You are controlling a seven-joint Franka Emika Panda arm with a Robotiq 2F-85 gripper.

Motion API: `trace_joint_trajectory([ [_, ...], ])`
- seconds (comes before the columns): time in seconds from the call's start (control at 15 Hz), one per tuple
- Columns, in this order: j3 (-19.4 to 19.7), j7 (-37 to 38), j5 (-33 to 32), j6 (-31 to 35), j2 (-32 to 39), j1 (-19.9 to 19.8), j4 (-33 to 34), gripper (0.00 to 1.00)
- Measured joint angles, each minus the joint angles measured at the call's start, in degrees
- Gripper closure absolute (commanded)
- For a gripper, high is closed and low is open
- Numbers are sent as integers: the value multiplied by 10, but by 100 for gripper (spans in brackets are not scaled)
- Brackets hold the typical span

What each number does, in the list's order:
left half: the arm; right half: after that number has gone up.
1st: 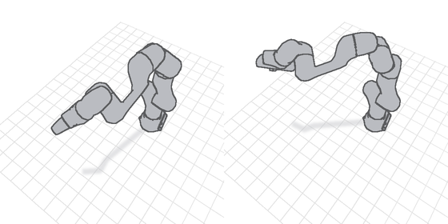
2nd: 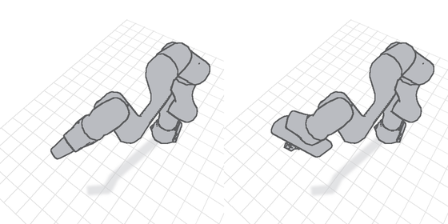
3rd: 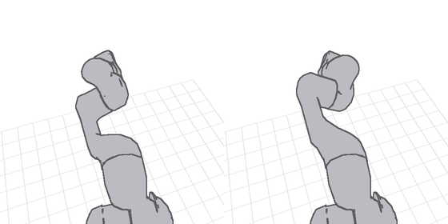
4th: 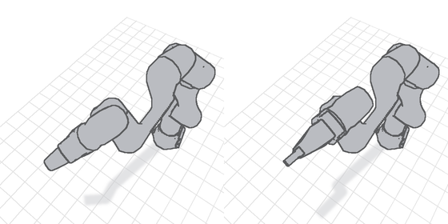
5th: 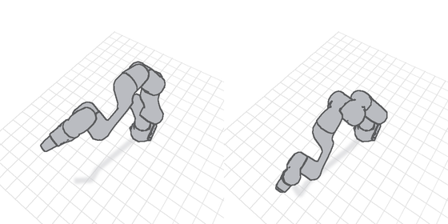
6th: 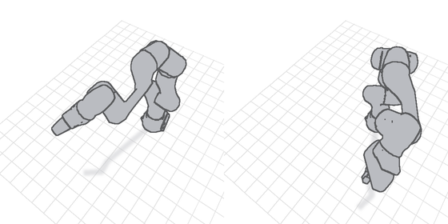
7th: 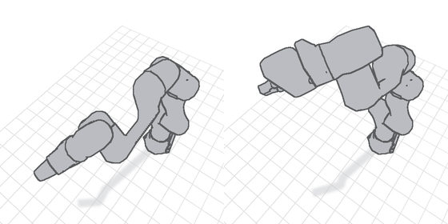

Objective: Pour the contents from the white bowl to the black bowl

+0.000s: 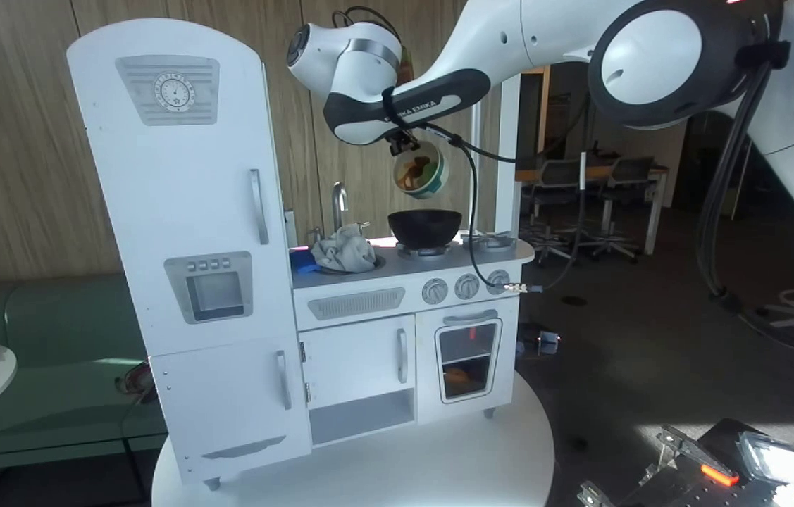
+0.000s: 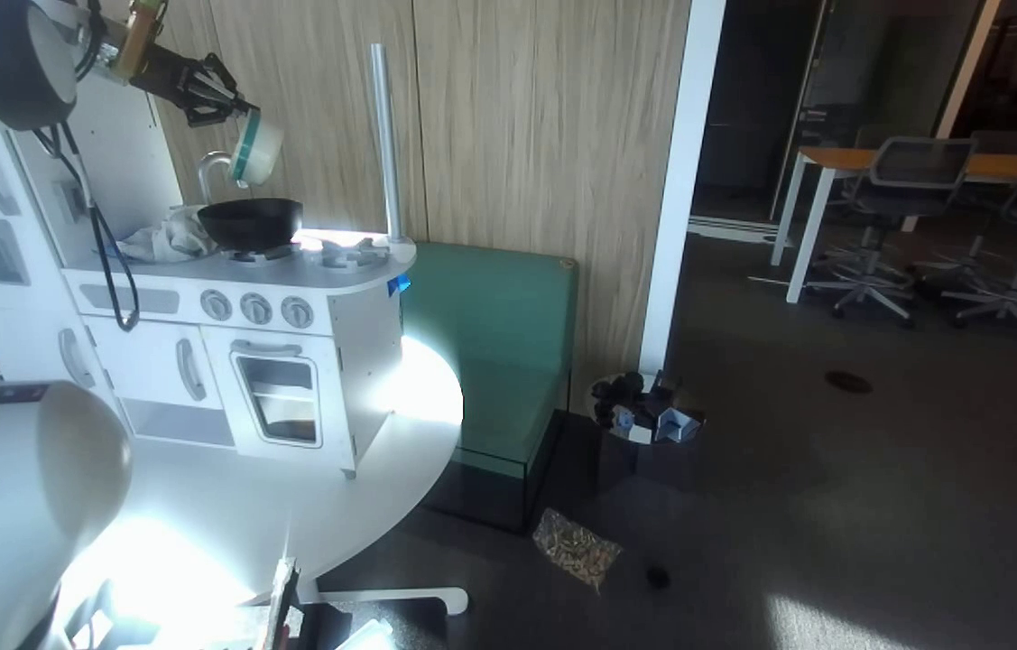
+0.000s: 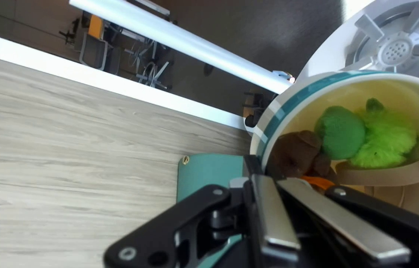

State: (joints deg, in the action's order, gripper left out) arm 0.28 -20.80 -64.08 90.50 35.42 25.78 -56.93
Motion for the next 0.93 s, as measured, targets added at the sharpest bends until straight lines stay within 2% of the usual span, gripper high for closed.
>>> trace_joint_trajectory([
  [0.33,-1,17,-22,81,-56,3,-80,97],
  [0.73,4,55,-38,173,-139,-3,-219,97],
  [0.93,-19,99,-97,218,-167,-30,-284,97],
])
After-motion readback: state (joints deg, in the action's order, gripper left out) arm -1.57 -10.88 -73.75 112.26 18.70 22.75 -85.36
